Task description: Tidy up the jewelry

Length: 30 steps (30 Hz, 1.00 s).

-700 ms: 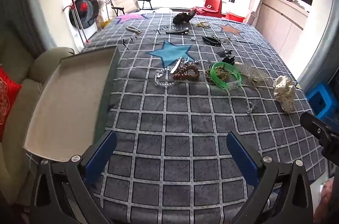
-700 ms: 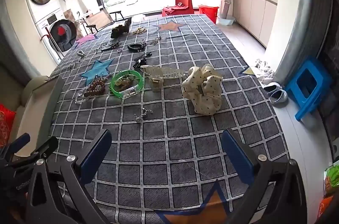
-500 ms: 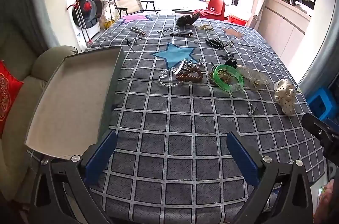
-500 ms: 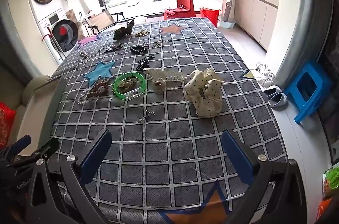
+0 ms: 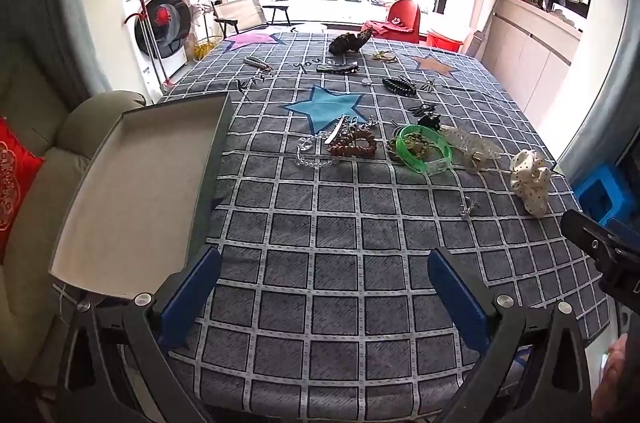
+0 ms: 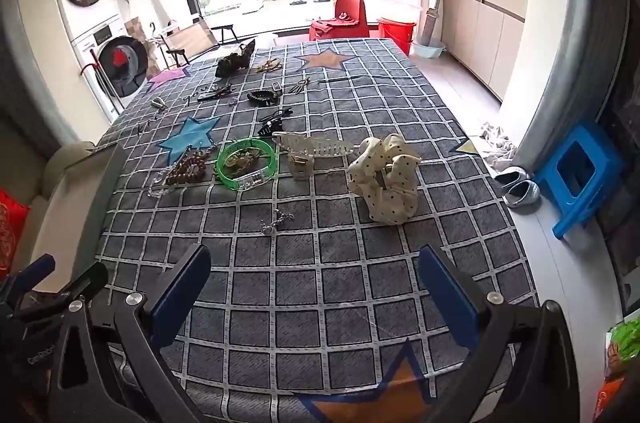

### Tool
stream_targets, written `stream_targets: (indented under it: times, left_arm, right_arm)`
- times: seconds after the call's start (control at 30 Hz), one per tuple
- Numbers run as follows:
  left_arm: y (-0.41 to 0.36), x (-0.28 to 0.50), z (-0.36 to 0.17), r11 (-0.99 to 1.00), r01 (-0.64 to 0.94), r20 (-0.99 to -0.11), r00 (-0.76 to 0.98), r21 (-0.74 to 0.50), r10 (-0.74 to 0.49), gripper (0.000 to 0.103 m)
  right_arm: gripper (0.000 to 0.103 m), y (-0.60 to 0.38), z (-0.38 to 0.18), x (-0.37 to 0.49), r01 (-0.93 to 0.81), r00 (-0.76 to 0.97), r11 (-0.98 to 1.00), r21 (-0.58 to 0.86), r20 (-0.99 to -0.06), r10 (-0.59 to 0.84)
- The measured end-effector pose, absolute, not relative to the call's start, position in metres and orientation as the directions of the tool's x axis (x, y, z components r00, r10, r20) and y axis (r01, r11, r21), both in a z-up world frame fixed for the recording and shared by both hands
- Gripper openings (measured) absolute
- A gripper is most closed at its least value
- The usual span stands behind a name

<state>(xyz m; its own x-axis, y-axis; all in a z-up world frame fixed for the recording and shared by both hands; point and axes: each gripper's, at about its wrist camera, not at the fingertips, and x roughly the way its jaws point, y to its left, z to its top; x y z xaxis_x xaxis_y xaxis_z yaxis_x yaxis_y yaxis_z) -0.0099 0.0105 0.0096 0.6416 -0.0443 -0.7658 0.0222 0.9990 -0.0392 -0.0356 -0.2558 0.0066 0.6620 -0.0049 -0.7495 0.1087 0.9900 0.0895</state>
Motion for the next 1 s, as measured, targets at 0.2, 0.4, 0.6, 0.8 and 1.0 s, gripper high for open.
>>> stream_targets:
  times: [0.2, 0.4, 0.6, 0.8, 1.0]
  left_arm:
    - [0.0108, -0.0110, 0.0096, 0.999, 0.020, -0.765, 0.642, -0.038, -0.042, 0.103]
    - [0.0119, -0.0111, 0.0102, 0.999, 0.015, -0.771, 0.636, -0.036, -0.037, 0.103]
    - [0.0125, -0.0114, 0.0091, 0.999, 0.013, -0.773, 0.634, -0.033, -0.034, 0.103]
    - [0.0127, -0.0105, 0.0076, 0.999, 0.005, -0.775, 0.631, -0.032, -0.028, 0.103]
    - [0.0127, -0.0108, 0.0077, 1.000, 0.004, -0.775, 0.632, -0.030, -0.026, 0.103]
  right_arm:
    - [0.103, -0.2577, 0.0073, -0.0366, 0.111, 0.662, 0.990, 0.092, -0.749, -0.005]
    - [0.103, -0.2571, 0.0070, -0.0370, 0.111, 0.663, 0.990, 0.090, -0.749, -0.006]
    - [0.103, -0.2571, 0.0069, -0.0372, 0.111, 0.663, 0.990, 0.089, -0.749, -0.007]
    - [0.103, -0.2575, 0.0072, -0.0376, 0.111, 0.663, 0.990, 0.090, -0.749, -0.007]
    - [0.103, -0.2580, 0.0074, -0.0377, 0.110, 0.663, 0.990, 0.087, -0.749, -0.008]
